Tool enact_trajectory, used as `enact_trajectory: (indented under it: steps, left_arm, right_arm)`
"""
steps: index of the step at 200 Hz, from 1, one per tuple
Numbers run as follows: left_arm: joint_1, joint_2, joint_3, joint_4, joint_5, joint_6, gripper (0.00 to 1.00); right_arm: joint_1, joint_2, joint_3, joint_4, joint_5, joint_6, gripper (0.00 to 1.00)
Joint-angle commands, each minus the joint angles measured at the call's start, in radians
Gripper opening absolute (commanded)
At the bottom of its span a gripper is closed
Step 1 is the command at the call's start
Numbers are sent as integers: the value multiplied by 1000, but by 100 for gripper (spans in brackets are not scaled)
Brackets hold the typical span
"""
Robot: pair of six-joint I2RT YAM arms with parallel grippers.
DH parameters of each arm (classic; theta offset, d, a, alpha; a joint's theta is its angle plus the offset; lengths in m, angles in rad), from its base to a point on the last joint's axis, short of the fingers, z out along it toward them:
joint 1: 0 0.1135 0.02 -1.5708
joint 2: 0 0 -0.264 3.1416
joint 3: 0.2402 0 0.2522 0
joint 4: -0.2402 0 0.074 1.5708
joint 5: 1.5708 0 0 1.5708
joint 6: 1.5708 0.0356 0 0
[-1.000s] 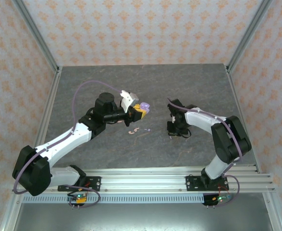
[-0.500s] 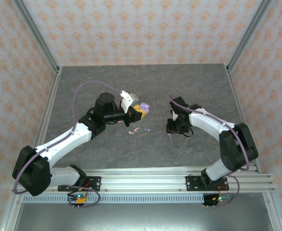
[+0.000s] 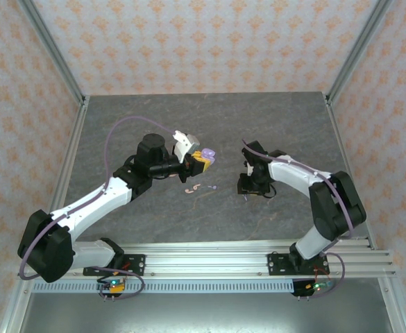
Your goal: Insert the wireless bluetooth earbuds into the charging case
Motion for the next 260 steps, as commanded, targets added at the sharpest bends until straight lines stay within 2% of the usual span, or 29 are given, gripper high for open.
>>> enact_trajectory:
  steps: [1,56,185,260]
  left_arm:
    - [-9,-26,16,9,-16,-16,11]
    - [-9,-25,14,12,-14,-20,11]
    - [-8,-20,14,9,-15,-14,11]
    - [-8,-21,14,7,-14,-17,11]
  right_arm:
    - [20,16,17,1,43,19,39]
    - [38,45,44,-16,114,50,37]
    - [39,87,64,-20,83,50,32]
    - [79,138,98,-46,119,57,30]
